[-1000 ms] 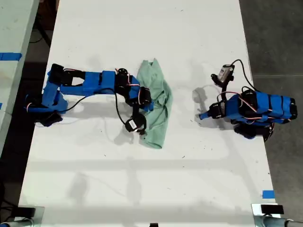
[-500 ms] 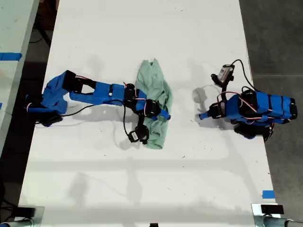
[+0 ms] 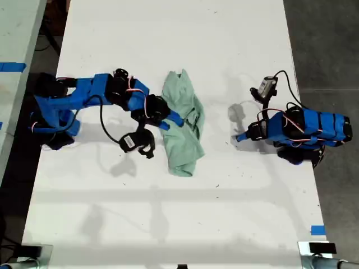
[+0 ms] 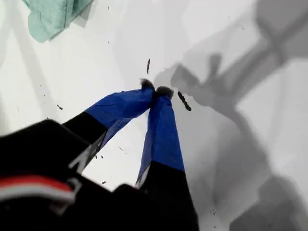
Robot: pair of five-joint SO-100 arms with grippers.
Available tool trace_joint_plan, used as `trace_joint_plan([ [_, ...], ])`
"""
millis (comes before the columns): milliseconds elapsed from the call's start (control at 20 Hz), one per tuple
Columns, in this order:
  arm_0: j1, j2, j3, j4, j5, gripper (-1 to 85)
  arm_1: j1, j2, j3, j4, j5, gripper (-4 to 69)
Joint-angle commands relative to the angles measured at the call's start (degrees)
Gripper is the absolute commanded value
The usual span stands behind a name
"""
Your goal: Fold t shirt
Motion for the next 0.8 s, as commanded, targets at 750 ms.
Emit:
trace_joint_plan([
  [750, 0.3, 102.5, 118.2, -22.1, -10.6, -0.1, 0.8, 0.8, 3.4, -0.6, -0.5, 1.2],
])
